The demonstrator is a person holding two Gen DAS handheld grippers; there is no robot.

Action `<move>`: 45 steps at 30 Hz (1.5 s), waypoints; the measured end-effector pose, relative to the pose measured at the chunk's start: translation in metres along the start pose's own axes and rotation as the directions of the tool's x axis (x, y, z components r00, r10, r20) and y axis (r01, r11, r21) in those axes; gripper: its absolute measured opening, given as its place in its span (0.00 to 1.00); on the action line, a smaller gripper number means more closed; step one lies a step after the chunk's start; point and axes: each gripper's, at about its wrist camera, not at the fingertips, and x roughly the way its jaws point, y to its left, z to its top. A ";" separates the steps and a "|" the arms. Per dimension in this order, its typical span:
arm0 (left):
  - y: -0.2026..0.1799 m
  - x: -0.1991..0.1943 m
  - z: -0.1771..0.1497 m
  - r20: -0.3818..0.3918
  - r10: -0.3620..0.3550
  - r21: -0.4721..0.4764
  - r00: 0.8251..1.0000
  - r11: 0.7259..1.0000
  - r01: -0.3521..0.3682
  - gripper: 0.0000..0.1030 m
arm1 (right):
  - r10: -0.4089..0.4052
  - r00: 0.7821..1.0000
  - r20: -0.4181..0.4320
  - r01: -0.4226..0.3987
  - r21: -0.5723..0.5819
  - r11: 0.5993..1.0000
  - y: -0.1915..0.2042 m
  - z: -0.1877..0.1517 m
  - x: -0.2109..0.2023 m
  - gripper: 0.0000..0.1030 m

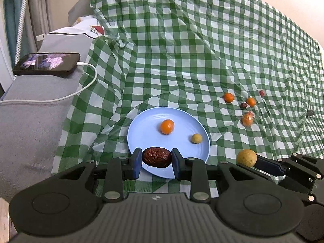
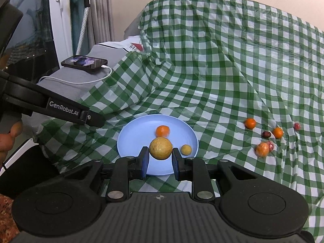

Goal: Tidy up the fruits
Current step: 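Carry the plum and date to the blue plate and release both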

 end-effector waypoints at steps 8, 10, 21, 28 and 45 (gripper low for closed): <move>0.003 0.049 0.018 -0.048 0.016 0.007 0.999 1.000 -0.015 0.33 | 0.012 0.999 -0.037 -0.012 0.003 1.000 -0.002 0.012 0.045 0.25; 0.004 0.061 0.021 -0.060 0.017 0.009 0.998 1.000 -0.016 0.33 | 0.009 0.998 -0.054 -0.009 0.002 1.000 -0.004 0.013 0.059 0.25; 0.010 0.130 0.033 -0.128 0.053 0.043 0.990 0.998 -0.048 0.33 | 0.003 0.991 -0.136 -0.004 -0.005 1.000 -0.015 0.012 0.121 0.25; 0.007 0.157 0.038 -0.108 0.071 0.097 0.992 0.993 -0.061 0.63 | 0.016 0.982 -0.187 -0.020 -0.019 1.000 -0.018 0.010 0.150 0.28; 0.027 0.047 -0.013 -0.098 0.118 0.015 0.988 0.993 -0.117 0.99 | 0.099 0.971 -0.219 -0.079 0.098 0.992 -0.011 -0.003 0.058 0.93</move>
